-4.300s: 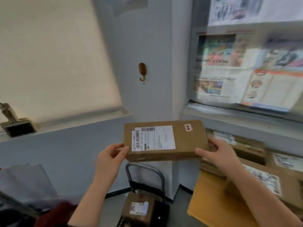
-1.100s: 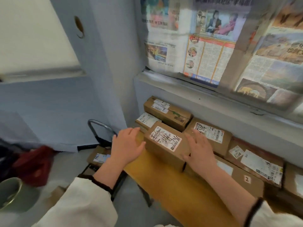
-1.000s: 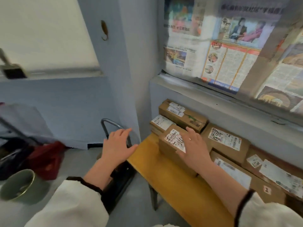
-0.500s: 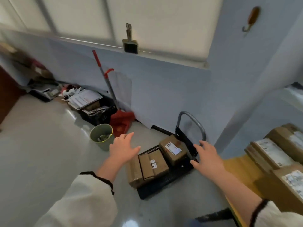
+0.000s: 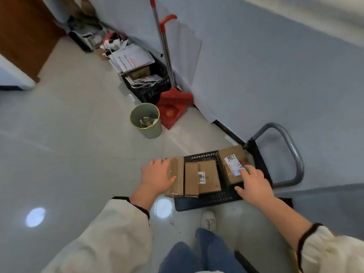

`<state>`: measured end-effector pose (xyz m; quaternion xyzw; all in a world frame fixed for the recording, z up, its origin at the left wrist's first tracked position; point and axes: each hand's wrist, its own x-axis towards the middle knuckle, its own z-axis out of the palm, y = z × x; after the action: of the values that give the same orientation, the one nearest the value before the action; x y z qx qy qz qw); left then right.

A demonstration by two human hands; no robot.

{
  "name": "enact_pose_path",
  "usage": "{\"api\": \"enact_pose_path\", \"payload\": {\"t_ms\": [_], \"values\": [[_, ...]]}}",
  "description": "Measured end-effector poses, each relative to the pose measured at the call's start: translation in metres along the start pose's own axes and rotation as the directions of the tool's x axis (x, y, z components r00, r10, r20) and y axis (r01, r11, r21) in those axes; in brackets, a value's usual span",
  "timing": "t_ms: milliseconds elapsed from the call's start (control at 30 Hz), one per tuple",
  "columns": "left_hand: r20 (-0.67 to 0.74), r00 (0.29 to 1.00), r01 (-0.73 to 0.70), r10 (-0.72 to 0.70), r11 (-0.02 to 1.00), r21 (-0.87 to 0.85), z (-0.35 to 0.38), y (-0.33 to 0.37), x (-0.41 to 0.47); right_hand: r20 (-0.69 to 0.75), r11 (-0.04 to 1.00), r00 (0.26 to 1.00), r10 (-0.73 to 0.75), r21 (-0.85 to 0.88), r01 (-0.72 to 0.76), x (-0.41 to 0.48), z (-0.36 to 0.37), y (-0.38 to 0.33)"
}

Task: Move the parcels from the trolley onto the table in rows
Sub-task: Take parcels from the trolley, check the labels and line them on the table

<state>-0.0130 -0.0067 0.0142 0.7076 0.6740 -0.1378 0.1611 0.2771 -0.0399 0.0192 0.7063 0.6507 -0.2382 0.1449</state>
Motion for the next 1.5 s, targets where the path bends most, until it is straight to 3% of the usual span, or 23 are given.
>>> {"api": "enact_pose_path", "payload": {"t_ms": [100,167,300,400,567,733,800,1000,1067,1133,1200,1267,1333,1367,1500], "values": [[0.086,0.996,-0.026,0.025,1.0,0.011,0.033,0.008,0.042,0.129,0.999,0.991,0.029,0.033,-0.034,0.057,0.032,-0.001],[0.165,0.984,-0.071,0.06,0.996,0.059,0.055,0.011,0.075,0.262,0.976,0.96,0.098,0.165,-0.144,0.095,0.058,-0.005],[0.233,0.965,-0.157,0.115,0.973,0.168,0.101,0.011,0.159,0.411,0.84,0.896,0.168,0.416,-0.349,0.176,0.117,-0.015],[0.256,0.95,-0.232,0.177,0.951,0.204,0.14,0.017,0.214,0.496,0.655,0.843,0.209,0.569,-0.497,0.223,0.167,-0.026],[0.266,0.923,-0.339,0.278,0.914,0.223,0.223,0.036,0.277,0.637,0.346,0.728,0.251,0.644,-0.683,0.269,0.257,-0.028],[0.316,0.887,-0.408,0.338,0.893,0.19,0.288,0.058,0.305,0.839,0.0,0.506,0.199,0.516,-0.856,0.28,0.323,-0.027],[0.341,0.876,-0.417,0.341,0.891,0.181,0.304,0.065,0.31,0.878,-0.092,0.457,0.139,0.471,-0.877,0.282,0.341,-0.032],[0.382,0.876,-0.39,0.295,0.899,0.2,0.323,0.072,0.322,0.879,-0.104,0.477,-0.006,0.474,-0.875,0.287,0.363,-0.044],[0.389,0.876,-0.386,0.286,0.899,0.208,0.327,0.072,0.325,0.869,-0.022,0.495,0.003,0.495,-0.869,0.29,0.366,-0.045],[0.397,0.876,-0.377,0.273,0.902,0.212,0.33,0.072,0.325,0.859,-0.085,0.512,0.0,0.51,-0.856,0.293,0.363,-0.048],[0.388,0.882,-0.368,0.267,0.905,0.215,0.332,0.072,0.323,0.858,0.005,0.505,-0.094,0.508,-0.861,0.294,0.361,-0.05],[0.374,0.886,-0.367,0.275,0.908,0.203,0.332,0.072,0.321,0.852,0.074,0.517,-0.08,0.523,-0.849,0.293,0.36,-0.051],[0.354,0.887,-0.377,0.295,0.907,0.188,0.33,0.073,0.319,0.847,-0.075,0.531,-0.041,0.527,-0.847,0.292,0.359,-0.048],[0.341,0.889,-0.381,0.305,0.906,0.184,0.327,0.073,0.318,0.829,-0.058,0.557,-0.037,0.555,-0.83,0.288,0.358,-0.047],[0.278,0.895,-0.394,0.349,0.911,0.125,0.303,0.073,0.315,0.887,-0.225,0.463,-0.007,0.449,-0.865,0.288,0.33,-0.038]]}}
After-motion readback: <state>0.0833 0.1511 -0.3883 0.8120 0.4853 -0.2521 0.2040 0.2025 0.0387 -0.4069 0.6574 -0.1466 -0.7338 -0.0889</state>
